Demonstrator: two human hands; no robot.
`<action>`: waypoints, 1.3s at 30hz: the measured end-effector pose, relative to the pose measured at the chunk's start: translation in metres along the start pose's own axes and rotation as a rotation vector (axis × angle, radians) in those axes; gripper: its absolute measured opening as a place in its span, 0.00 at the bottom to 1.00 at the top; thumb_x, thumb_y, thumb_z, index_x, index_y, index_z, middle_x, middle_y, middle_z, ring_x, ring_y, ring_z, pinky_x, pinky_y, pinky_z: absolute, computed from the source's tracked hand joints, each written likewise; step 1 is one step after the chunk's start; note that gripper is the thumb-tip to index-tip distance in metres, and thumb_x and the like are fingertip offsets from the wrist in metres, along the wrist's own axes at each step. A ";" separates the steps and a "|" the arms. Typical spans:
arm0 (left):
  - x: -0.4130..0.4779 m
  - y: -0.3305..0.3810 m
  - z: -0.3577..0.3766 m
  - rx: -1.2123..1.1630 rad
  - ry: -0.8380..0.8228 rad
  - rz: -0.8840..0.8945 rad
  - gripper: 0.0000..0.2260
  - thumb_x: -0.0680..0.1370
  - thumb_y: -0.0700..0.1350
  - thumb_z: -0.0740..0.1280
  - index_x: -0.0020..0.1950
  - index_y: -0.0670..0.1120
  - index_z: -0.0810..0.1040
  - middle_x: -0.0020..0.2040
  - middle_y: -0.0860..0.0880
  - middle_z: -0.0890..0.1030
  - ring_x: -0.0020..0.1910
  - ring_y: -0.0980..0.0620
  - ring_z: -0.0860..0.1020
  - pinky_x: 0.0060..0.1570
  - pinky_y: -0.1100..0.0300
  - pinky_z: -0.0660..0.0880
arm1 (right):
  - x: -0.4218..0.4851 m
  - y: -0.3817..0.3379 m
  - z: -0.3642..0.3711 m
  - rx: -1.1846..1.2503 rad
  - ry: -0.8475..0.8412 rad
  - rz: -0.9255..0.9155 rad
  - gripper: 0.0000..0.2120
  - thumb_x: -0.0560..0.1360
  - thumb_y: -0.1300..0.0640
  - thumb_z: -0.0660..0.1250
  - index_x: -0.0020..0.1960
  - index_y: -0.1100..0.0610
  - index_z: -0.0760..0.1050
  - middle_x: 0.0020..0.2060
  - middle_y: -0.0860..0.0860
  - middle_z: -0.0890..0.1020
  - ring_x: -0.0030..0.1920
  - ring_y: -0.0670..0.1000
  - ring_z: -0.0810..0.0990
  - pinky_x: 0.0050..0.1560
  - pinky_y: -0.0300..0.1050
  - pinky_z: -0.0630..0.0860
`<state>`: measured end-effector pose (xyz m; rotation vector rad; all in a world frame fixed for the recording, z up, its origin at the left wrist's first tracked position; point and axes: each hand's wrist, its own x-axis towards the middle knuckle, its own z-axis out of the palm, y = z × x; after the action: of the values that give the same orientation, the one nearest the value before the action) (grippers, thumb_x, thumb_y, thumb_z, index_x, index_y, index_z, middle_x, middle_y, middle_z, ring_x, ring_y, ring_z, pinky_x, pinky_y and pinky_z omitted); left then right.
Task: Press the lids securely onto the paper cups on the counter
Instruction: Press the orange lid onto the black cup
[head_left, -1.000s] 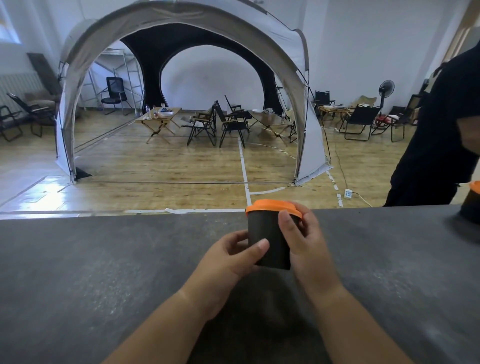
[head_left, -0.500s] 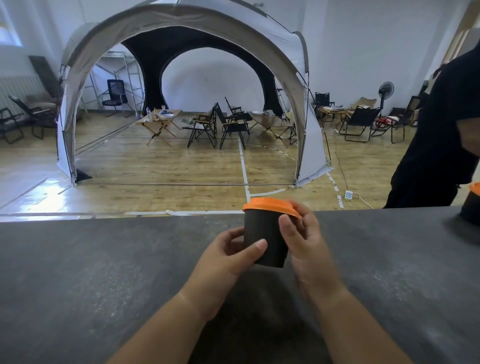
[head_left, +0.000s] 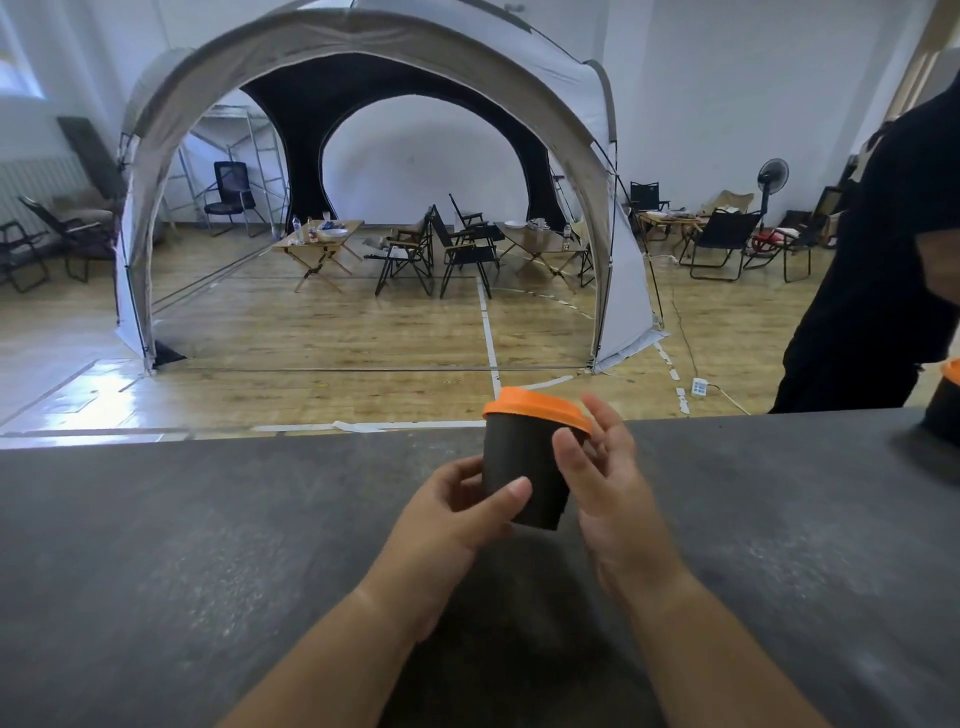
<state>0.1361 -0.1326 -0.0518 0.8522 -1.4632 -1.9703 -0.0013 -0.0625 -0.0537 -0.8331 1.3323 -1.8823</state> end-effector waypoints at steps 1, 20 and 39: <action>0.000 -0.001 0.000 0.032 -0.003 -0.001 0.34 0.61 0.55 0.77 0.65 0.47 0.73 0.54 0.47 0.84 0.52 0.46 0.84 0.53 0.48 0.80 | 0.000 0.000 -0.001 -0.024 0.016 -0.023 0.35 0.65 0.43 0.73 0.69 0.45 0.66 0.62 0.49 0.78 0.60 0.48 0.79 0.52 0.41 0.81; -0.004 0.007 0.001 -0.140 -0.084 -0.037 0.21 0.70 0.49 0.70 0.60 0.40 0.78 0.53 0.41 0.84 0.54 0.42 0.83 0.59 0.45 0.77 | 0.006 0.002 -0.003 0.046 0.019 -0.016 0.32 0.65 0.43 0.78 0.64 0.54 0.74 0.56 0.56 0.83 0.59 0.56 0.82 0.56 0.51 0.81; -0.001 0.005 0.001 -0.187 -0.004 0.019 0.13 0.74 0.36 0.68 0.59 0.41 0.76 0.53 0.37 0.83 0.49 0.43 0.84 0.53 0.52 0.80 | 0.007 0.001 -0.006 0.193 -0.008 0.115 0.28 0.74 0.40 0.60 0.63 0.61 0.78 0.53 0.61 0.85 0.54 0.60 0.84 0.43 0.52 0.82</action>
<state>0.1363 -0.1324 -0.0464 0.7498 -1.2603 -2.0576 -0.0098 -0.0654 -0.0552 -0.6514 1.1473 -1.8791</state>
